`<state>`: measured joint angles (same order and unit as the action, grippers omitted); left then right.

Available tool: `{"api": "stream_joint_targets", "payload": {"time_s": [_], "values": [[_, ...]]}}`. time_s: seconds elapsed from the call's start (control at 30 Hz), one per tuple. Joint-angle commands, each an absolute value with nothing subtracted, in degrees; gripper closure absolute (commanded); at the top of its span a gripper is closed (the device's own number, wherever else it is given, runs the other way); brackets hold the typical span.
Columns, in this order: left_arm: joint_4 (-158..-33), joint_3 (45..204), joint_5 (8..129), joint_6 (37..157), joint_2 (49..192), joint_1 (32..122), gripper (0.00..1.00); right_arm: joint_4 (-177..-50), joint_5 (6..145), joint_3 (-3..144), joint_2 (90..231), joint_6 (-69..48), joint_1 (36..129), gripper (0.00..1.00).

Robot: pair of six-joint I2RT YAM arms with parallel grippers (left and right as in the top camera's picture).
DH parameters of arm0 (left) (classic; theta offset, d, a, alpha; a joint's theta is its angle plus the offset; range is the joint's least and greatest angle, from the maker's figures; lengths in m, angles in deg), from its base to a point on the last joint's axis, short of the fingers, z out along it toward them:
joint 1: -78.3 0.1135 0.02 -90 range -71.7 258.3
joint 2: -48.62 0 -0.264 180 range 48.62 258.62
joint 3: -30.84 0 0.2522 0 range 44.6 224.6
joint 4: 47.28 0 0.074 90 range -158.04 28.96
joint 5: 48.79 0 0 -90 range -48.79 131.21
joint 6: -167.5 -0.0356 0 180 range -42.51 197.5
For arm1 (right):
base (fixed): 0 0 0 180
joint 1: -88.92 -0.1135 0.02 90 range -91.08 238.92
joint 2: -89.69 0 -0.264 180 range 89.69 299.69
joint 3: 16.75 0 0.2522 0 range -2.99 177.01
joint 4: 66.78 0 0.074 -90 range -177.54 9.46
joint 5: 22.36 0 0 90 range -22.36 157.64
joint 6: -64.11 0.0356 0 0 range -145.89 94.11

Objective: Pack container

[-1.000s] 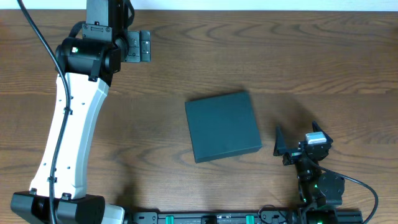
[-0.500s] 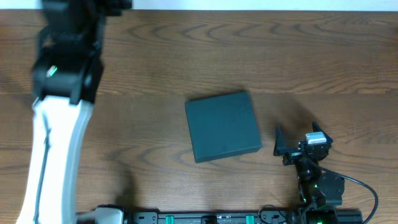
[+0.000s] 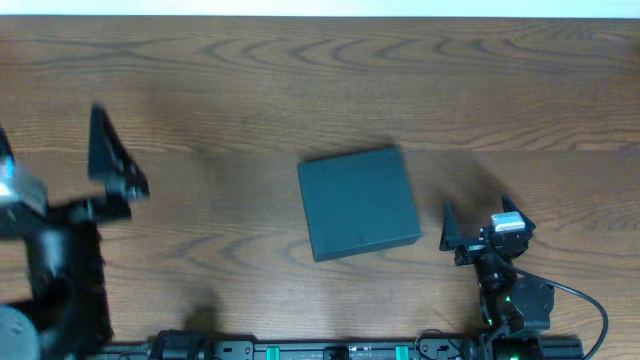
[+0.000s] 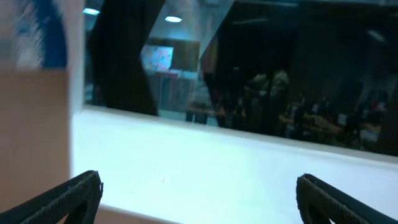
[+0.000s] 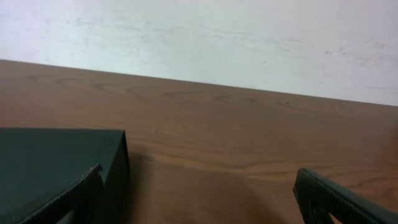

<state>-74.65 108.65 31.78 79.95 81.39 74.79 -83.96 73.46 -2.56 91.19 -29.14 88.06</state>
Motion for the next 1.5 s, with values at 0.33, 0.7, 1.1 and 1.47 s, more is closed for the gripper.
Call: {"api": "stream_joint_targets", "payload": {"time_s": [0.33,0.7,1.1,1.47], "values": [[-67.3,75.0,31.5,97.3,63.2,78.3,0.02,-84.2,73.9,-2.7,91.0,-29.8,88.5,0.01],[-59.4,57.7,31.7,105.1,58.2,78.3,0.02,-84.2,73.9,-2.7,91.0,-29.8,88.5,0.01],[-59.2,51.2,31.7,105.7,51.1,78.3,0.02,-84.2,73.9,-2.7,91.0,-29.8,88.5,0.01],[-59.2,48.0,31.7,105.7,48.7,78.3,0.01,-84.2,73.9,-2.7,91.0,-29.8,88.5,0.01]]}}
